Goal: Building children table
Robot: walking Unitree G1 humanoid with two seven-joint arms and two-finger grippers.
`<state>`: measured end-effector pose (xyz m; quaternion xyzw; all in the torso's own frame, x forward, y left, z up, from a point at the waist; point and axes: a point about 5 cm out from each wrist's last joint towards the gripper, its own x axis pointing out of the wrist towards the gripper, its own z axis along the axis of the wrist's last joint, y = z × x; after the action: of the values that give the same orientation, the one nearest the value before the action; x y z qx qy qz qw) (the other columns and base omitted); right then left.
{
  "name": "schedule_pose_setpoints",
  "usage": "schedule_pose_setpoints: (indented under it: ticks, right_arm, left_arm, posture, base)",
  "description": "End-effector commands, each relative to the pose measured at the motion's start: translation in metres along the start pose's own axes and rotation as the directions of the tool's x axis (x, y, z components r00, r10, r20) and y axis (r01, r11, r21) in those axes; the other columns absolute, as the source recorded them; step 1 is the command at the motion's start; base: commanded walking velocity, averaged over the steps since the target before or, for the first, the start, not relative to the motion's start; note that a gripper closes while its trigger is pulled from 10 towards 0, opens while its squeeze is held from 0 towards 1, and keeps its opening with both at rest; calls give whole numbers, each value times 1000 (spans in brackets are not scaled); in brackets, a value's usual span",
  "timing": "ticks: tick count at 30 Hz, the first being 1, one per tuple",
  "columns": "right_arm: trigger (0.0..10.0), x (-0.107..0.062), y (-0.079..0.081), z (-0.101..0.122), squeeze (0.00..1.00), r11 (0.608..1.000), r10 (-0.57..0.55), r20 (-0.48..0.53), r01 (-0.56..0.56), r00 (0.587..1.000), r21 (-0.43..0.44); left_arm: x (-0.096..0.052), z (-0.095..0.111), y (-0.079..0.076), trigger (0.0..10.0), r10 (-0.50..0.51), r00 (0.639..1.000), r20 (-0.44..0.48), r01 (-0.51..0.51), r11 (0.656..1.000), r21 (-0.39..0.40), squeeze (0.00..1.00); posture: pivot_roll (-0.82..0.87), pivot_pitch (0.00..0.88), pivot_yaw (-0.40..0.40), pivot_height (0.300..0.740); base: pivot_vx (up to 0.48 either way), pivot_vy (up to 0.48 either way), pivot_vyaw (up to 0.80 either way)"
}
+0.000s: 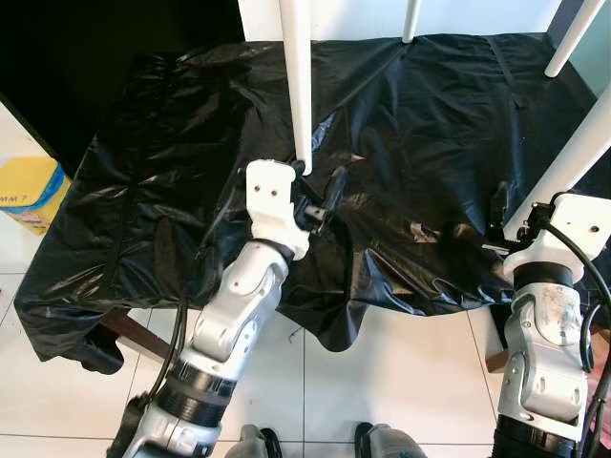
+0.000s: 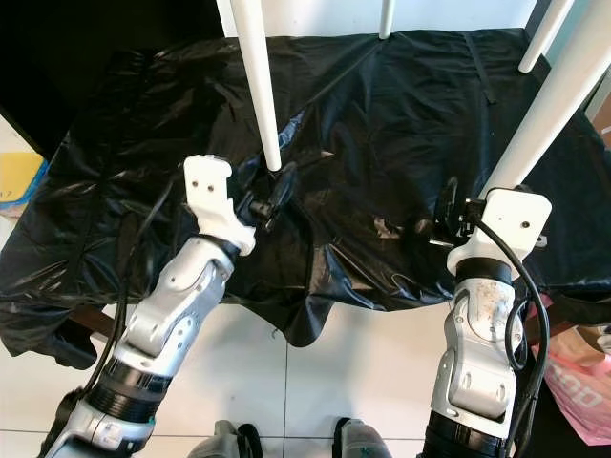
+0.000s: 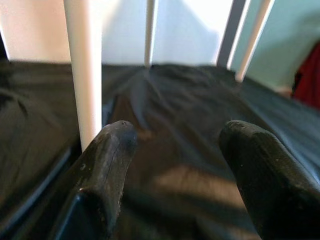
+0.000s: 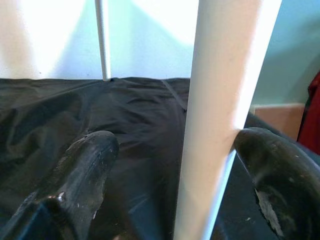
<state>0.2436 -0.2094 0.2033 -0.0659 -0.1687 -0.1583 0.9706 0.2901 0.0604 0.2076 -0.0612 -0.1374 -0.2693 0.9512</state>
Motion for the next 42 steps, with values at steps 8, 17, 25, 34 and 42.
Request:
schedule_pose_setpoints:
  ticks: [8,17,25,34,42]
  right_arm:
    - [10000,-46,33,-47,0,957,284,-184,-266,941,116]
    - [10000,-40,36,-48,0,931,359,-150,-342,921,131]
    - [10000,-41,48,-48,0,810,575,-76,-553,815,194]
    - [10000,-50,57,-51,0,583,804,-43,-773,593,248]
    - [10000,-66,56,-56,0,352,934,-44,-890,356,290]
  left_arm:
    - [-28,-15,-2,10000,-145,985,-89,150,987,52,0]
    - [-35,-16,3,10000,-120,987,-103,128,989,73,0]
    - [-49,-24,1,10000,-198,969,-146,211,975,76,0]
    - [-75,-37,-13,10000,-410,883,-229,428,903,32,0]
    - [-95,-44,-21,10000,-536,792,-293,554,832,-25,0]
  posture:
    - [-110,121,27,740]
    - [-98,127,20,740]
    - [-92,132,12,740]
    - [-82,135,-1,740]
    - [-78,136,-13,740]
  base:
    - [0,0,0]
    - [0,0,0]
    - [0,0,0]
    - [0,0,0]
    - [0,0,0]
